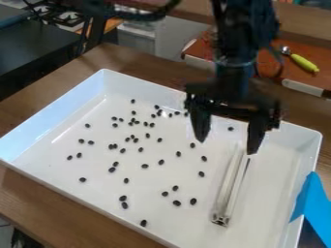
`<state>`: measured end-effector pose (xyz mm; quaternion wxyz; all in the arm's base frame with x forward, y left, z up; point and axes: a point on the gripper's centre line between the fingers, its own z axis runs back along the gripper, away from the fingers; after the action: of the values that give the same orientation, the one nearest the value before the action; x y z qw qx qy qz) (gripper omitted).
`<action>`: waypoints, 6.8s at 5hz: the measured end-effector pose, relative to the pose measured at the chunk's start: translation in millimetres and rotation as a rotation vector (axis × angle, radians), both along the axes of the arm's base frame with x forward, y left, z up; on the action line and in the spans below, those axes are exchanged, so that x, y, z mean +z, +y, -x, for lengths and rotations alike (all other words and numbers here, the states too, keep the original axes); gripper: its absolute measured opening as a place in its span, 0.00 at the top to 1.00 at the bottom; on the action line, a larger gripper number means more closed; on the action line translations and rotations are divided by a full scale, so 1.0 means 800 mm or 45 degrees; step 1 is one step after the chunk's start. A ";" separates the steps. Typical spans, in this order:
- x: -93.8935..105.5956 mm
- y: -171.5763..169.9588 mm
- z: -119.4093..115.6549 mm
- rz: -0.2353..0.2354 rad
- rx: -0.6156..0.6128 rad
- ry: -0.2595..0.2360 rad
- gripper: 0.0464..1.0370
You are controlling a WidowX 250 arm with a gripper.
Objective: Sweep into pile
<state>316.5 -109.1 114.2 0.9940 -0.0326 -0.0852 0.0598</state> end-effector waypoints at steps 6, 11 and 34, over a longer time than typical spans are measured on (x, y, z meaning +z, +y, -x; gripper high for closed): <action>-0.066 -0.024 0.004 -0.108 -0.003 -0.028 0.04; -0.092 0.010 0.001 -0.119 0.011 -0.022 0.65; -0.076 0.031 -0.070 0.043 -0.012 0.004 0.65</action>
<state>372.5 -84.6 53.8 0.9938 -0.0496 -0.0825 0.0565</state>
